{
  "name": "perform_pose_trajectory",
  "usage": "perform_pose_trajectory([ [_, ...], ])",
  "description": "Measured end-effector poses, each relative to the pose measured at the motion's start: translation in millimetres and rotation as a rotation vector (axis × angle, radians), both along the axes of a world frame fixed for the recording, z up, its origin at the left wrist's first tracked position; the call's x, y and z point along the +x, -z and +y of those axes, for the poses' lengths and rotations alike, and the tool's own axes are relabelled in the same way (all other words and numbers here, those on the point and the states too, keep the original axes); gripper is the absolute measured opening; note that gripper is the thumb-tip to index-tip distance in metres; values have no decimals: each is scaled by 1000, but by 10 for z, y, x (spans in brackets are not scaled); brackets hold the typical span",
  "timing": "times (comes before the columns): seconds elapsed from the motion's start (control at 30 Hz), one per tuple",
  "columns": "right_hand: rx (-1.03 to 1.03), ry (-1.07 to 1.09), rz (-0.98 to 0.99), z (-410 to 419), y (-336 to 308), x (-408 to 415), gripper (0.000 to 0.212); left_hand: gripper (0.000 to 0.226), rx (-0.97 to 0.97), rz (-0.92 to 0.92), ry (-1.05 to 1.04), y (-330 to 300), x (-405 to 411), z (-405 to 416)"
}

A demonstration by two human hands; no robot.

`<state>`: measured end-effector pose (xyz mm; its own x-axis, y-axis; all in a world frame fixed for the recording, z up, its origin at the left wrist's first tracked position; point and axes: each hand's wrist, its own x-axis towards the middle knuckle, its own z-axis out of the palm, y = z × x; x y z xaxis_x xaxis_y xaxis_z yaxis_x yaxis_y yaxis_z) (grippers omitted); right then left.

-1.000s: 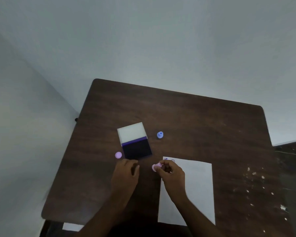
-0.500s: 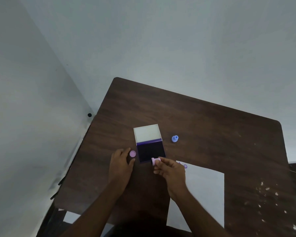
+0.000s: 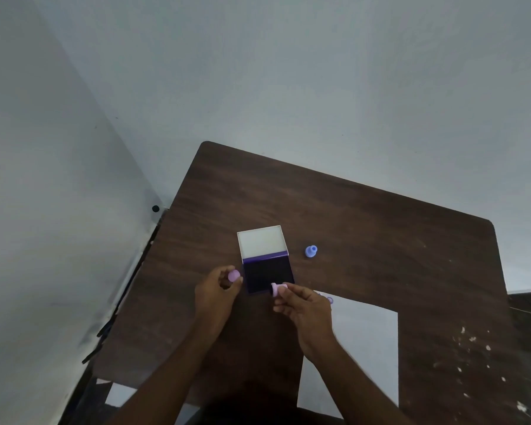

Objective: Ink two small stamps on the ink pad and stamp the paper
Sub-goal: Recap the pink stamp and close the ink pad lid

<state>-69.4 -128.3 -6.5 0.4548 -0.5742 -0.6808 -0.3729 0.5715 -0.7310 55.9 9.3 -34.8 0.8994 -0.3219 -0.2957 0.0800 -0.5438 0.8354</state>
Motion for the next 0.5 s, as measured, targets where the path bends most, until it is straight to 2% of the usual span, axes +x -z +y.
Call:
perform_pose_trajectory([
  [0.1,28,11,-17,6,-14,46,36,25,-82,117,37,-90,-51,-13],
  [0.27,43,2,-51,9,-12,88,36,34,-254,314,23,-175,-147,1],
  [0.4,14,-49,-73,26,-28,116,30,35,-168,242,138,-201,-182,16],
  [0.5,-28,-114,-100,37,-46,130,39,39,-146,223,192,-223,-182,3],
])
